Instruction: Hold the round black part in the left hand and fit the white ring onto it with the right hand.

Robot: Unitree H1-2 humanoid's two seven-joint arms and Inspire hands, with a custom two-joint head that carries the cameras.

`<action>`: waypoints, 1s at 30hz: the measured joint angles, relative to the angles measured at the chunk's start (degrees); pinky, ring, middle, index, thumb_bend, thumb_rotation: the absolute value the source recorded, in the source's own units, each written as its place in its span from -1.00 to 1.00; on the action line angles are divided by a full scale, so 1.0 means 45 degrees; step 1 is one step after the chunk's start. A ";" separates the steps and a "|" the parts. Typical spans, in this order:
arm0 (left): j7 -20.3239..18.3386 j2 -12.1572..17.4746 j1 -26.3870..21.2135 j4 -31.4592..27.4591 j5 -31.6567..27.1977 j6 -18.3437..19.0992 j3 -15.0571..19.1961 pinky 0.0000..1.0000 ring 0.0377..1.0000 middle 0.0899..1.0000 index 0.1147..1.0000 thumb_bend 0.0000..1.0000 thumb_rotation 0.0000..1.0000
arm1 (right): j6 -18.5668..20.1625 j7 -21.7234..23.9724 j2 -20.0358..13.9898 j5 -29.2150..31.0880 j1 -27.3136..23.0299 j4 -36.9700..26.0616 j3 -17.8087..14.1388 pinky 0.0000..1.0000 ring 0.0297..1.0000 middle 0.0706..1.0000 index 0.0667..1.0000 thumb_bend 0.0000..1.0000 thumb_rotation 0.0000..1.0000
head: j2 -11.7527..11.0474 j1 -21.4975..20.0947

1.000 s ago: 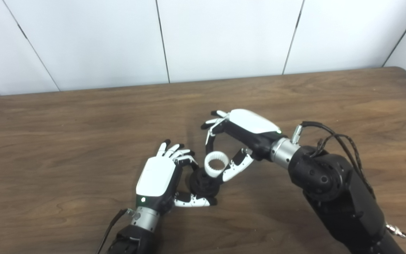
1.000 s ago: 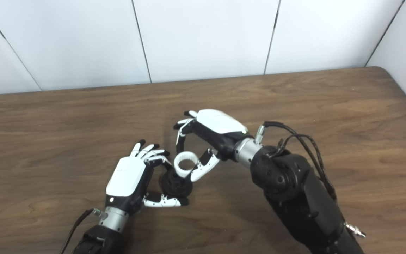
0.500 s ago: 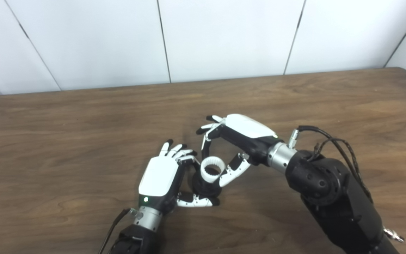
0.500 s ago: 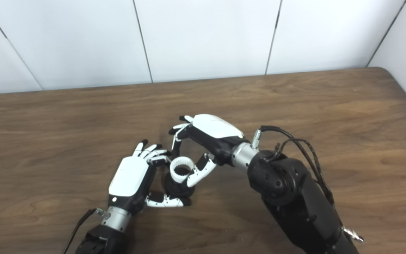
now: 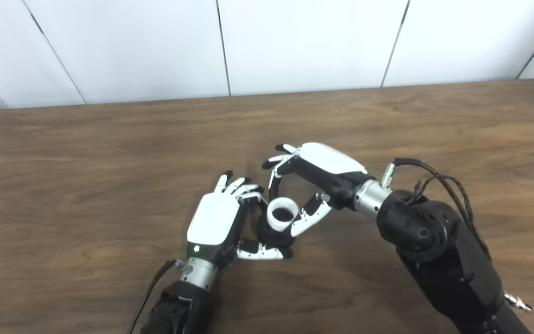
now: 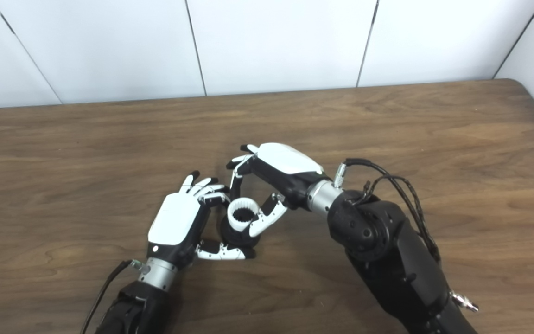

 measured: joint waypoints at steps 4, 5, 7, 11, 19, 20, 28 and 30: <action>-0.0007 -0.0025 0.0029 -0.0047 0.0002 0.0078 -0.0015 1.00 0.76 0.51 -0.16 0.05 -0.90 | -0.0011 -0.0013 0.0076 -0.0004 0.0002 0.0006 0.0005 1.00 1.00 0.71 -0.10 0.05 -0.74 | 0.0020 0.0039; -0.0015 -0.0038 0.0040 -0.0061 0.0003 0.0110 -0.0020 1.00 0.76 0.51 -0.16 0.05 -0.90 | -0.0012 -0.0019 0.0105 -0.0004 0.0002 0.0014 0.0005 1.00 1.00 0.71 -0.10 0.05 -0.74 | 0.0039 0.0059; -0.0031 -0.0065 0.0059 -0.0088 0.0004 0.0175 -0.0039 1.00 0.76 0.51 -0.16 0.05 -0.90 | -0.0013 -0.0027 0.0155 -0.0006 0.0002 0.0027 0.0005 1.00 1.00 0.71 -0.10 0.05 -0.74 | 0.0039 0.0059; -0.0056 -0.0074 0.0081 -0.0143 0.0002 0.0256 -0.0078 1.00 0.76 0.51 -0.16 0.05 -0.90 | -0.0014 -0.0029 0.0193 -0.0010 0.0002 0.0032 0.0003 1.00 1.00 0.71 -0.10 0.05 -0.74 | 0.0039 0.0098; -0.0076 -0.0082 0.0082 -0.0177 -0.0017 0.0354 -0.0119 1.00 0.76 0.51 -0.16 0.05 -0.90 | -0.0014 -0.0031 0.0251 -0.0081 0.0002 0.0089 0.0022 1.00 1.00 0.71 -0.10 0.05 -0.74 | 0.0039 0.0117; -0.0076 -0.0085 0.0082 -0.0176 -0.0017 0.0358 -0.0119 1.00 0.76 0.51 -0.16 0.05 -0.90 | -0.0014 -0.0031 0.0263 -0.0085 0.0002 0.0104 0.0029 1.00 1.00 0.71 -0.10 0.05 -0.74 | 0.0039 0.0117; -0.0079 -0.0101 0.0082 -0.0181 -0.0026 0.0409 -0.0132 1.00 0.77 0.52 -0.16 0.05 -0.90 | -0.0012 -0.0030 0.0297 -0.0118 0.0004 0.0185 0.0058 1.00 1.00 0.71 -0.11 0.04 -0.74 | 0.0098 0.0117; -0.0078 -0.0103 0.0082 -0.0182 -0.0019 0.0414 -0.0136 1.00 0.76 0.51 -0.16 0.05 -0.90 | -0.0011 -0.0029 0.0293 -0.0128 0.0005 0.0186 0.0074 0.99 1.00 0.71 -0.11 0.04 -0.74 | 0.0098 0.0117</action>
